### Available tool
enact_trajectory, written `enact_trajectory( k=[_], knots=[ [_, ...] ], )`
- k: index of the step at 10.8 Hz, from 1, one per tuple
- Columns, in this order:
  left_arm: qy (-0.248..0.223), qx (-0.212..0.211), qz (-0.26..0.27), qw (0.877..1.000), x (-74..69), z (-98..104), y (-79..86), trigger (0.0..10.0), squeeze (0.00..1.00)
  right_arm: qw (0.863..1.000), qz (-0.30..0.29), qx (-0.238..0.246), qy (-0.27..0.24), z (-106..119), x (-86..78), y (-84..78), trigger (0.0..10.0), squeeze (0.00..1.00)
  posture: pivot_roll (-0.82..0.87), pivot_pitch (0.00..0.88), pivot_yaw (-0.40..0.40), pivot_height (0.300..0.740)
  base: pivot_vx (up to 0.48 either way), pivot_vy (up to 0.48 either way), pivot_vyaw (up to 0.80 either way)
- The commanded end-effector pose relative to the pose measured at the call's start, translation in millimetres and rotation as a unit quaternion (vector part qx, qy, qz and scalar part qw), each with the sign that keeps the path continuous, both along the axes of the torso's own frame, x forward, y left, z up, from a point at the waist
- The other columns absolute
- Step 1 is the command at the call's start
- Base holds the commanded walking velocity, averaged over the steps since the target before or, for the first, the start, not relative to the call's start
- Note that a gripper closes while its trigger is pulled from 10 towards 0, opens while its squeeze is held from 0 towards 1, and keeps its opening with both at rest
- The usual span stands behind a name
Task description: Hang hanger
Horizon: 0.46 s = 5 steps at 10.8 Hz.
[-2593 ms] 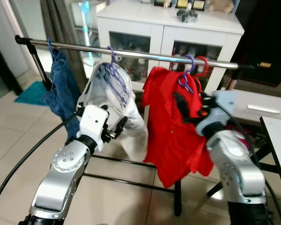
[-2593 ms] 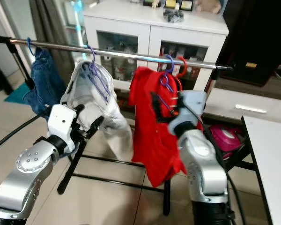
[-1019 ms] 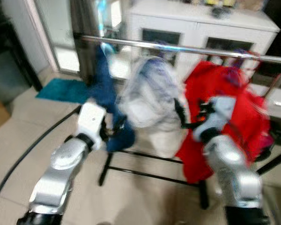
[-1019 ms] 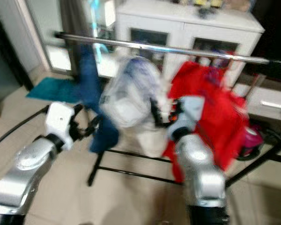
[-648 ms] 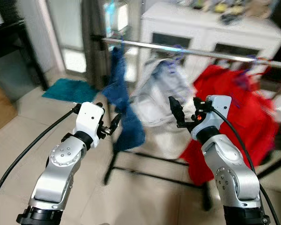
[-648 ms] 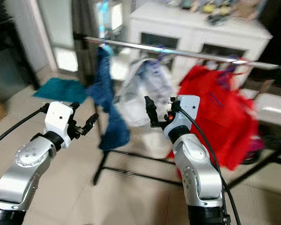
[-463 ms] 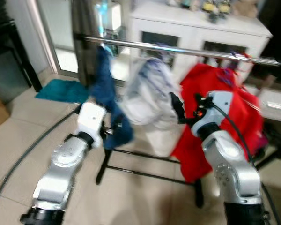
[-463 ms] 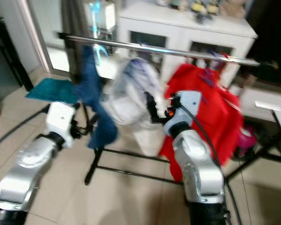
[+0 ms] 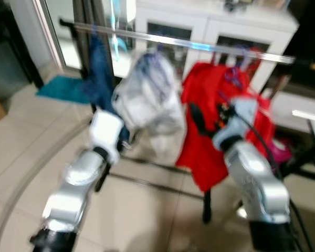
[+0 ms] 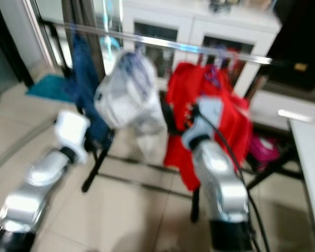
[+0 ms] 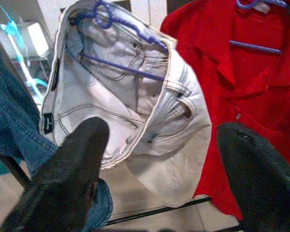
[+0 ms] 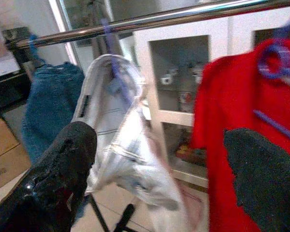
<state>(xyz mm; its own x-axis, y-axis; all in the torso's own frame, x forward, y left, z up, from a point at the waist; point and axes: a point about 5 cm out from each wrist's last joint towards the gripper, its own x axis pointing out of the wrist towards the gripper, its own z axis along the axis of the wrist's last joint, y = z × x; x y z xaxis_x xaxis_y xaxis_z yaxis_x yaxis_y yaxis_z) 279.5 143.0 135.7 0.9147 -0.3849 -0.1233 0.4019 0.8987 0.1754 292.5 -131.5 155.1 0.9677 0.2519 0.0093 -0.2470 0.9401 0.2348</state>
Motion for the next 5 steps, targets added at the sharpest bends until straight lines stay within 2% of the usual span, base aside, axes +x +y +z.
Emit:
enact_trajectory(
  k=[1, 5],
  knots=[
    [-0.009, 0.007, 0.013, 1.0, 1.8, 3.9, 8.9, 10.0, 1.0, 1.0, 0.002, 0.002, -0.001, -0.2, -0.7, 1.2, 10.0, 1.0, -0.04, 0.0, -0.031, 0.74, 0.0, 0.0, 0.0],
    [-0.009, 0.0, 0.0, 1.0, -0.4, 3.2, 4.4, 10.0, 0.97, 1.0, -0.015, 0.008, 0.007, -1.6, -2.0, -0.5, 10.0, 1.0, -0.04, 0.0, -0.013, 0.74, 0.292, 0.0, 0.0]
  ],
)
